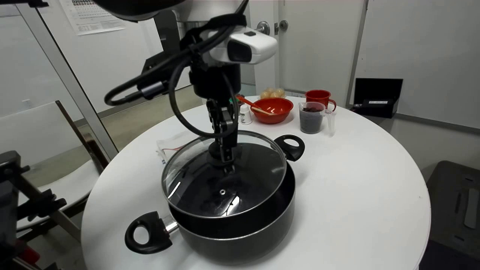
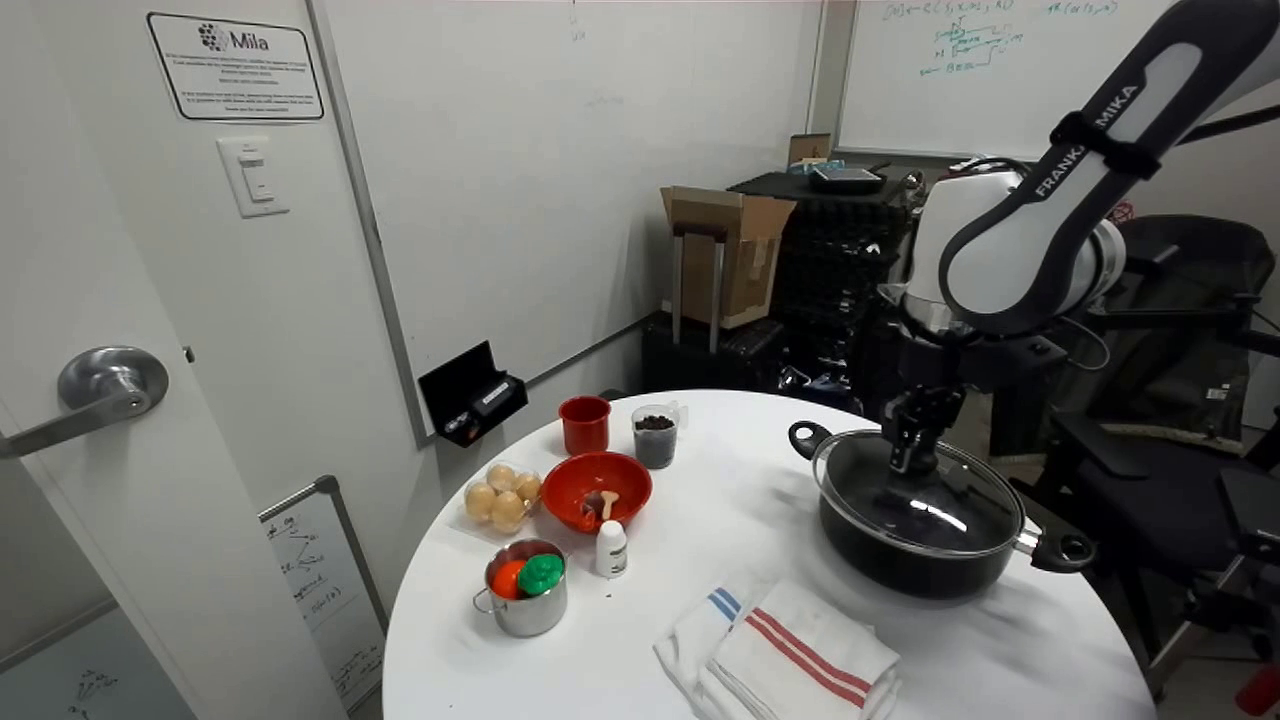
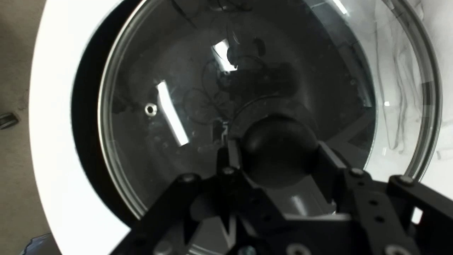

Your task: Cover the pot with the lid

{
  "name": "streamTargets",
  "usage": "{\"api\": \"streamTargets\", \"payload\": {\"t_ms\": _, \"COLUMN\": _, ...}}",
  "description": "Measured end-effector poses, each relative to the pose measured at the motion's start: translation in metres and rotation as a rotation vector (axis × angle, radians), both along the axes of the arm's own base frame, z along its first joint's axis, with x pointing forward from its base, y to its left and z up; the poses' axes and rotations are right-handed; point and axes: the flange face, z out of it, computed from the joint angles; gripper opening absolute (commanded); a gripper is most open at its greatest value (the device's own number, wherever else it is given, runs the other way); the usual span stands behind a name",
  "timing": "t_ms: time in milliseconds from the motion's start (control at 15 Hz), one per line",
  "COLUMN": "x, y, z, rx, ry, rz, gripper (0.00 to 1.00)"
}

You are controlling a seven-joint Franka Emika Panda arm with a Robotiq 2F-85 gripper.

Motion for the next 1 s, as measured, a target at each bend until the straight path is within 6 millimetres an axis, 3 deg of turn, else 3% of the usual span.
{"api": "streamTargets", "payload": {"t_ms": 1000, "x": 0.002, "y": -0.028, "z": -0.008, "rx": 0.019, "ry": 0.035, "rz": -0.045, "gripper": 0.26}}
